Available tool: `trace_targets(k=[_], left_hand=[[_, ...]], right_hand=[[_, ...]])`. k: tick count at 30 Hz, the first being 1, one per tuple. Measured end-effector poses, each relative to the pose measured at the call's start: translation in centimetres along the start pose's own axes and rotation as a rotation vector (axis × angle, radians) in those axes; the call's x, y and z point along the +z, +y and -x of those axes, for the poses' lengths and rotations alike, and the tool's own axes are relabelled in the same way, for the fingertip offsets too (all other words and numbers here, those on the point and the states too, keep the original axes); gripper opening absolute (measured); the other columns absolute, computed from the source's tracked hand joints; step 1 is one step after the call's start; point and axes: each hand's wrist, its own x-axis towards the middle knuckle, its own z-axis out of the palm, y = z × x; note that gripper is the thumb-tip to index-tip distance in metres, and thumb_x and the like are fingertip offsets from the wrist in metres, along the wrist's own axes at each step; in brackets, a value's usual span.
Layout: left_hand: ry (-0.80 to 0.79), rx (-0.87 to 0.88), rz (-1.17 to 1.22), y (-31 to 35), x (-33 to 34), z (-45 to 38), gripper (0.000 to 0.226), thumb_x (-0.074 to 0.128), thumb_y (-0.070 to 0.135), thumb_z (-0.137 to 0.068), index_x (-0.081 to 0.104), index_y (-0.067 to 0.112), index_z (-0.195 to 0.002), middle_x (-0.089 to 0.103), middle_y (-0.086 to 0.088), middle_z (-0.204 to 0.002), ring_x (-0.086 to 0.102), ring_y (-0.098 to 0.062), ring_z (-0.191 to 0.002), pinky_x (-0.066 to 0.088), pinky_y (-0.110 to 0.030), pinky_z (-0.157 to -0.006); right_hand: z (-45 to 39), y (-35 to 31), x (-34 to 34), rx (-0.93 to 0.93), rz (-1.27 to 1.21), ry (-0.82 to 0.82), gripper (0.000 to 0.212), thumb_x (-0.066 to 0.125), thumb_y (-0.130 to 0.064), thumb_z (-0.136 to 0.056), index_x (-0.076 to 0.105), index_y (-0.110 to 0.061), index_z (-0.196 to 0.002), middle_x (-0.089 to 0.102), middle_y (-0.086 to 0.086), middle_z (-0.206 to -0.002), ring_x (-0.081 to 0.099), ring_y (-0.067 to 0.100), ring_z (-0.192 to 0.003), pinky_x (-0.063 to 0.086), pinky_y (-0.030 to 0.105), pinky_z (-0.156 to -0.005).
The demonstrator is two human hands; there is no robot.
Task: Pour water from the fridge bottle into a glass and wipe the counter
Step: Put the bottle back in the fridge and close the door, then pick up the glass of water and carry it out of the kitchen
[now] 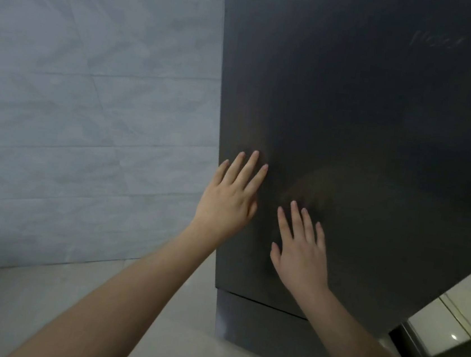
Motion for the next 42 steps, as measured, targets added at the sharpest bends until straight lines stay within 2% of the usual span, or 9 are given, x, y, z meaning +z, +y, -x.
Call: trace_targets(k=[4, 10, 13, 18, 26, 28, 33, 38, 42], left_hand=[[-0.084, 0.01, -0.03, -0.4, 1.6, -0.9, 0.068, 0.032, 0.041, -0.102, -0.004, 0.024, -0.157, -0.002, -0.008, -0.165, -0.004, -0.028, -0.151, -0.002, -0.044, -0.123], [-0.119, -0.005, -0.003, -0.1, 2.9, -1.0, 0.066, 0.024, 0.049, -0.103, -0.006, 0.026, -0.156, -0.013, -0.009, -0.164, -0.009, -0.027, -0.151, 0.003, -0.044, -0.123], [-0.117, 0.007, 0.008, -0.2, 2.6, -0.9, 0.065, 0.024, 0.05, -0.103, -0.005, 0.027, -0.156, -0.01, -0.008, -0.164, -0.007, -0.027, -0.151, 0.002, -0.043, -0.123], [-0.127, 0.002, 0.027, -0.4, 1.8, 1.1, 0.062, 0.032, 0.046, -0.102, 0.014, 0.022, -0.156, 0.01, -0.01, -0.164, 0.005, -0.028, -0.151, 0.012, -0.044, -0.122], [-0.275, -0.056, 0.009, -1.9, 2.4, 7.8, 0.064, 0.017, 0.052, -0.098, 0.042, 0.019, -0.147, 0.041, -0.008, -0.153, 0.036, -0.028, -0.142, 0.034, -0.045, -0.112], [-0.276, -0.09, 0.005, -2.1, 2.4, 9.7, 0.062, 0.022, 0.052, -0.097, 0.052, 0.019, -0.14, 0.051, -0.007, -0.146, 0.046, -0.028, -0.136, 0.042, -0.045, -0.106], [-0.305, -0.178, 0.014, -3.0, 3.1, 14.5, 0.059, 0.029, 0.052, -0.096, 0.056, 0.02, -0.138, 0.054, -0.007, -0.143, 0.051, -0.028, -0.132, 0.043, -0.047, -0.104], [-0.37, -0.253, 0.031, -4.6, 3.7, 19.3, 0.057, 0.03, 0.052, -0.097, 0.056, 0.022, -0.138, 0.054, -0.005, -0.143, 0.051, -0.027, -0.132, 0.043, -0.046, -0.105], [-0.403, -0.322, 0.041, -5.9, 3.8, 22.7, 0.058, 0.03, 0.052, -0.097, 0.051, 0.023, -0.142, 0.052, -0.005, -0.145, 0.049, -0.026, -0.134, 0.042, -0.047, -0.106]], right_hand=[[-1.0, 1.2, 0.0, 0.046, 0.055, -0.076, 0.08, 0.065, -0.038, -0.083, 0.031, -0.016, -0.152, 0.02, 0.009, -0.161, 0.025, 0.031, -0.145, 0.025, 0.052, -0.116], [-1.1, 1.3, -0.1, 0.031, 0.075, -0.096, 0.078, 0.062, -0.04, -0.086, 0.029, -0.016, -0.152, 0.015, 0.008, -0.162, 0.021, 0.03, -0.147, 0.02, 0.05, -0.118], [-1.1, 1.1, -0.7, 0.02, 0.058, -0.123, 0.076, 0.053, -0.043, -0.091, 0.02, -0.018, -0.155, 0.009, 0.008, -0.163, 0.014, 0.029, -0.149, 0.015, 0.049, -0.12], [-0.8, 1.1, -1.8, 0.015, -0.009, -0.237, 0.07, 0.035, -0.05, -0.098, 0.009, -0.02, -0.156, 0.004, 0.001, -0.164, 0.007, 0.023, -0.15, 0.011, 0.044, -0.12], [1.1, -0.2, -1.5, -0.089, -0.084, -0.271, 0.068, 0.032, -0.049, -0.099, 0.011, -0.019, -0.156, 0.014, -0.001, -0.163, 0.015, 0.019, -0.148, 0.014, 0.039, -0.119], [1.6, -1.0, -1.0, -0.13, -0.094, -0.309, 0.069, 0.03, -0.05, -0.099, 0.009, -0.017, -0.155, 0.013, 0.0, -0.163, 0.014, 0.018, -0.149, 0.013, 0.039, -0.12], [2.3, -3.3, 0.3, -0.251, -0.142, -0.378, 0.067, 0.029, -0.05, -0.1, 0.008, -0.02, -0.156, 0.01, 0.0, -0.163, 0.009, 0.018, -0.149, 0.007, 0.038, -0.12], [3.3, -6.2, 1.7, -0.342, -0.154, -0.377, 0.066, 0.026, -0.048, -0.094, 0.026, -0.018, -0.153, 0.027, 0.002, -0.159, 0.023, 0.02, -0.147, 0.016, 0.039, -0.118], [4.5, -9.7, 2.3, -0.394, -0.176, -0.36, 0.061, 0.035, -0.044, -0.088, 0.052, -0.015, -0.138, 0.055, 0.005, -0.14, 0.05, 0.025, -0.131, 0.037, 0.045, -0.108]])
